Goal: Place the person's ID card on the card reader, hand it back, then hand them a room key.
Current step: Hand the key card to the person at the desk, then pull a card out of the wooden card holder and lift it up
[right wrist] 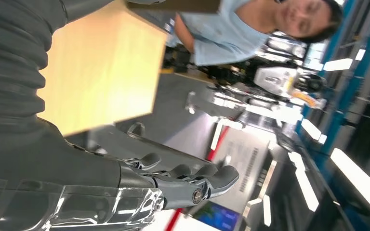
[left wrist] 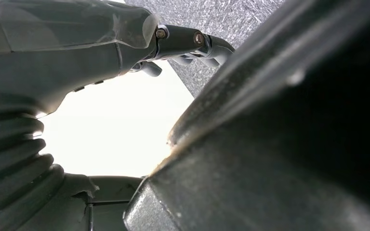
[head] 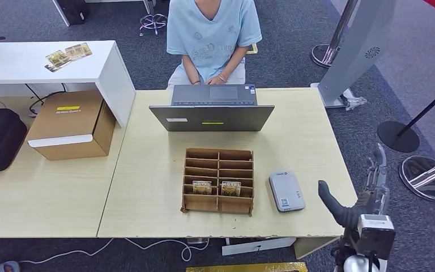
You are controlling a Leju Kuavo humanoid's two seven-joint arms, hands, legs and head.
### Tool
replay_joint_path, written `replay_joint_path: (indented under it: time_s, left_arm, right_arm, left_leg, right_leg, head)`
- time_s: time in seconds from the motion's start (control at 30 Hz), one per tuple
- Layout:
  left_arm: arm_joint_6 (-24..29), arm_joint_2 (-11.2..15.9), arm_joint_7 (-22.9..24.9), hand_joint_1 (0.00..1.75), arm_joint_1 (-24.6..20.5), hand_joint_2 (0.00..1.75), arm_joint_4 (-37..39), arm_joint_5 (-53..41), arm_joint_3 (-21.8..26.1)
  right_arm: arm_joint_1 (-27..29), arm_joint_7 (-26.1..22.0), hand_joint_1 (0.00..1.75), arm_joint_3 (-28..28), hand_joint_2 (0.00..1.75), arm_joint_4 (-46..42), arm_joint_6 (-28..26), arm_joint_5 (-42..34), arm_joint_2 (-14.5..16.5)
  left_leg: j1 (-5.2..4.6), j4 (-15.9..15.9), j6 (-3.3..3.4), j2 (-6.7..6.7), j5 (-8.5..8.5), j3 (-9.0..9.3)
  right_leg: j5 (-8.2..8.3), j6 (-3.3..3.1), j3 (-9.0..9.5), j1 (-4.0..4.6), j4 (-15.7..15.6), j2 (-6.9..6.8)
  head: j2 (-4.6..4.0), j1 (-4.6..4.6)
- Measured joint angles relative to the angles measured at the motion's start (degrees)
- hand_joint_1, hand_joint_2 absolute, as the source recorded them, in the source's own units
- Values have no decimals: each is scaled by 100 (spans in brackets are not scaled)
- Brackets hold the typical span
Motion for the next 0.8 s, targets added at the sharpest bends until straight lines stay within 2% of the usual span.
replay_joint_path:
  time_s: [0.17, 0.33, 0.43, 0.6, 0.7, 0.8]
  left_arm:
    - [-2, -2, 95, 0, -8, 175, 0, 142, 8]
    - [29, -1, 159, 0, -11, 175, 0, 235, 17]
    - [24, 3, 108, 0, -9, 175, 0, 147, 16]
    - [-73, 5, -3, 0, -15, 175, 0, -173, 1]
    - [-155, 8, -15, 0, -31, 175, 0, -275, -39]
    - [-188, 10, -15, 0, -40, 175, 0, -285, -69]
  right_arm:
    - [106, 482, 0, 473, 175, 63, 381, 467, 360]
    - [-152, 786, 0, 991, 175, 423, 416, 1472, 514]
    - [-294, 1187, 0, 1257, 175, 623, -24, 2752, 537]
    - [-250, 2182, 0, 1483, 175, 685, -657, 4864, 539]
    - [-129, 2742, 0, 1526, 175, 644, -720, 5721, 537]
    - [-41, 3012, 0, 1562, 175, 611, -721, 6080, 530]
  left_leg:
    - [0, -1, -1, 27, 1, 10]
    - [0, 0, -2, 34, 2, 18]
    - [-1, 1, -2, 30, 3, 19]
    - [0, 1, -2, 27, 2, 18]
    - [0, 1, -3, 28, 1, 17]
    - [0, 1, -4, 28, -1, 16]
  right_leg:
    - [5, -8, 3, 0, 2, 25]
    - [11, -10, 9, 0, 2, 27]
    - [11, -10, 10, -1, 1, 26]
    - [10, -10, 9, 0, 0, 24]
    - [9, -10, 8, 0, 0, 25]
    - [9, -9, 8, 0, 0, 26]
  head:
    - [0, 1]
    - [0, 2]
    - [0, 2]
    - [0, 2]
    - [0, 2]
    - [0, 2]
